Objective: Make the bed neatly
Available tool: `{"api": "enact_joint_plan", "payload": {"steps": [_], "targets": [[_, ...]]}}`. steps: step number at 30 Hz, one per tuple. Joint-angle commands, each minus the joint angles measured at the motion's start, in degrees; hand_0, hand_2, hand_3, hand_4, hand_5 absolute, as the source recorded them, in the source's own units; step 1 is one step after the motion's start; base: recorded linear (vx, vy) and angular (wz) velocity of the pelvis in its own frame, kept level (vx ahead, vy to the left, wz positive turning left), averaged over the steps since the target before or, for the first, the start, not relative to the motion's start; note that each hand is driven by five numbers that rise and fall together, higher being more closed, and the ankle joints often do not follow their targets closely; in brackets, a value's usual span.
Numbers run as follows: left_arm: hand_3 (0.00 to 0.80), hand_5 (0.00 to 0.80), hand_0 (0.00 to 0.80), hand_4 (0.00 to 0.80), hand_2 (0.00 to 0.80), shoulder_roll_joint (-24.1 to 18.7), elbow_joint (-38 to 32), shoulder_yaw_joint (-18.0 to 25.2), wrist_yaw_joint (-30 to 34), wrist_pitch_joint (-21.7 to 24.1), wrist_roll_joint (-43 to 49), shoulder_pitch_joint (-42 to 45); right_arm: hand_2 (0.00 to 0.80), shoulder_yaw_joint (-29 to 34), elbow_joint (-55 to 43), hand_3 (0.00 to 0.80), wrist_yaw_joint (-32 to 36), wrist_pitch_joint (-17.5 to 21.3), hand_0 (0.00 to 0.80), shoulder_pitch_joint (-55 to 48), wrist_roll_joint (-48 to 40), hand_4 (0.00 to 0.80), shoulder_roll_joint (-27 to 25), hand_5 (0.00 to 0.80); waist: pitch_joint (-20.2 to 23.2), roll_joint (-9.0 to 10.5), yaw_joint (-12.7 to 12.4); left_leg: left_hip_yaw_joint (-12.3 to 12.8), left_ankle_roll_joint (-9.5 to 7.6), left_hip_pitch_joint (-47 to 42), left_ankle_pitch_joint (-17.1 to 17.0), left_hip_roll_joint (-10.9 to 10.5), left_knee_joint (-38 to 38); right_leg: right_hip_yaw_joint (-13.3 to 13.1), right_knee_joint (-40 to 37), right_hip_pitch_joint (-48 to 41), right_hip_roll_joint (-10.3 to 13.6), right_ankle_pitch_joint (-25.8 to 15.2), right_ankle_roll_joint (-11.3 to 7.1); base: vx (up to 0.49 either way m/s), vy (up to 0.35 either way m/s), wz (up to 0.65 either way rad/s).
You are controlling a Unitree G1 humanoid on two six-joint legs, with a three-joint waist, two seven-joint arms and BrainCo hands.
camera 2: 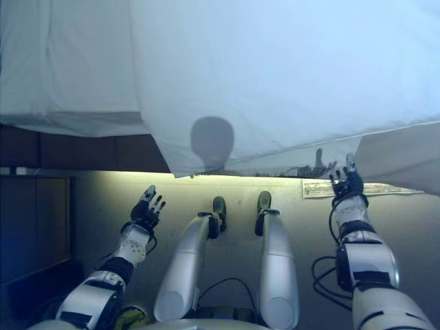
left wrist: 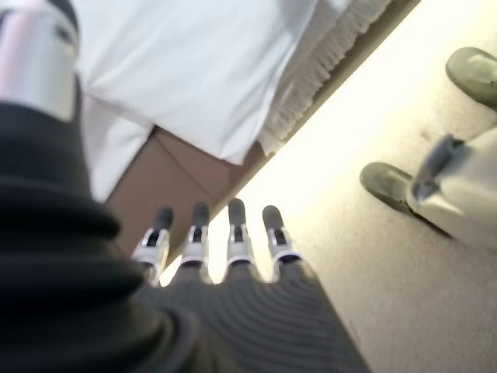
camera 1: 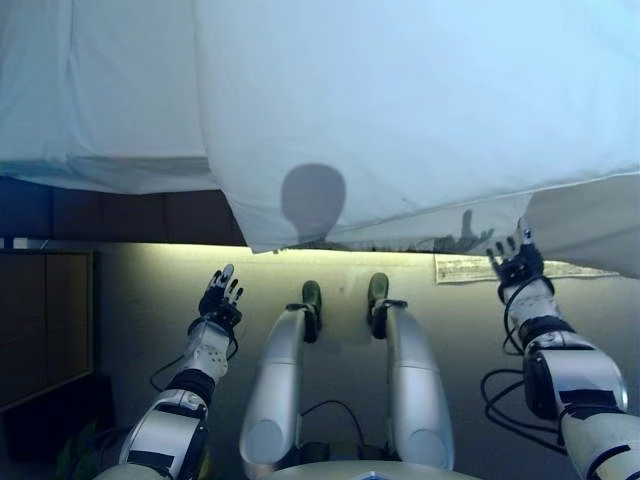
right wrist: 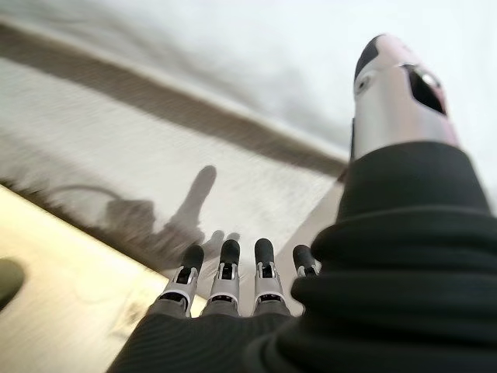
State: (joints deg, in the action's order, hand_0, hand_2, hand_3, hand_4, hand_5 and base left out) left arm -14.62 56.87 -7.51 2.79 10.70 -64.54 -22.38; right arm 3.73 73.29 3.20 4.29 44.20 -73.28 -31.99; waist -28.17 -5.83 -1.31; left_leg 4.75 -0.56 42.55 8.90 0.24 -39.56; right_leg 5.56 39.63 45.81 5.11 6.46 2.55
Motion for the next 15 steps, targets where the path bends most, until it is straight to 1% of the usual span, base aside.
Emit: {"api": "enact_joint_plan", "payload": {"steps": [1,2,3,4,5,9,15], "targets": [[0.0,0.0,0.0,0.0,0.0,-1.48,-1.92,0.68,-0.21,2.29,-1.67,3.72,0.0,-1.04,-0.01,0.0,0.71,0.51,0.0,0.57,-0.02,0.0,-2.42,0.0,2.03,-0.27,-1.24,0.09,-0.8,1.56,-2.38,-2.4,0.76,1.28,0.79,-0.27,0.66,-1.53,-2.09,0.0,0.0,0.0],[0.0,0.0,0.0,0.0,0.0,-1.45,-1.95,0.66,-0.5,2.3,-1.65,3.79,0.0,-1.21,0.0,0.0,0.63,0.57,0.0,1.16,0.04,0.0,-2.81,0.0,1.91,-0.36,-1.31,0.01,-0.81,1.74,-2.33,-2.47,0.79,1.28,0.87,-0.04,0.57,-1.43,-2.06,0.116,-0.028,0.0],[0.0,0.0,0.0,0.0,0.0,-1.35,-1.84,0.73,-0.79,2.4,-1.63,3.92,0.0,-1.36,0.02,0.0,0.64,0.61,0.0,1.86,0.35,0.0,-3.14,0.0,1.97,-0.47,-1.46,-0.57,-0.53,1.45,-0.57,-2.68,0.3,0.78,1.6,-0.18,0.25,0.27,-2.52,0.03,-0.027,0.0],[0.0,0.0,0.0,0.0,0.0,-1.38,-1.77,0.87,-1.17,2.34,-1.5,3.92,0.0,-1.55,0.0,0.0,0.59,0.67,0.0,2.54,0.57,0.0,-3.47,0.0,1.51,-0.49,-1.48,-0.05,-0.76,2.2,-2.14,-2.55,0.55,1.4,1.09,0.42,0.52,-1.27,-1.96,0.135,-0.026,0.0],[0.0,0.0,0.0,0.0,0.0,-1.54,-1.75,1.02,-1.38,2.29,-1.48,3.97,0.0,-1.67,-0.04,0.0,0.51,0.62,0.0,2.98,0.81,0.0,-3.75,0.0,1.68,-0.57,-1.58,-0.63,-0.42,1.87,-0.38,-2.73,-0.03,0.91,1.79,0.18,0.29,0.36,-2.43,0.058,-0.024,0.01],[0.0,0.0,0.0,0.0,0.0,-1.92,-2.27,1.3,-0.18,3.12,-1.4,5.04,0.0,-2.34,-0.51,0.0,0.9,0.4,0.0,4.62,0.78,0.0,-5.42,0.0,0.85,-0.81,-1.86,-0.71,-0.22,2.55,-0.18,-2.58,-0.62,1.19,2.21,0.75,0.52,0.52,-2.29,0.086,-0.015,0.04],[0.0,0.0,0.0,0.0,0.0,-1.6,-4.77,-0.2,1.0,5.3,-2.35,6.23,0.0,-3.11,-2.09,0.0,-0.41,-0.34,0.0,8.51,1.7,0.0,-8.65,0.0,-0.23,-1.5,-2.16,-0.97,0.05,4.29,-0.77,-2.82,-0.23,0.95,2.62,2.66,0.86,0.19,-2.5,0.044,0.014,0.03]]}}
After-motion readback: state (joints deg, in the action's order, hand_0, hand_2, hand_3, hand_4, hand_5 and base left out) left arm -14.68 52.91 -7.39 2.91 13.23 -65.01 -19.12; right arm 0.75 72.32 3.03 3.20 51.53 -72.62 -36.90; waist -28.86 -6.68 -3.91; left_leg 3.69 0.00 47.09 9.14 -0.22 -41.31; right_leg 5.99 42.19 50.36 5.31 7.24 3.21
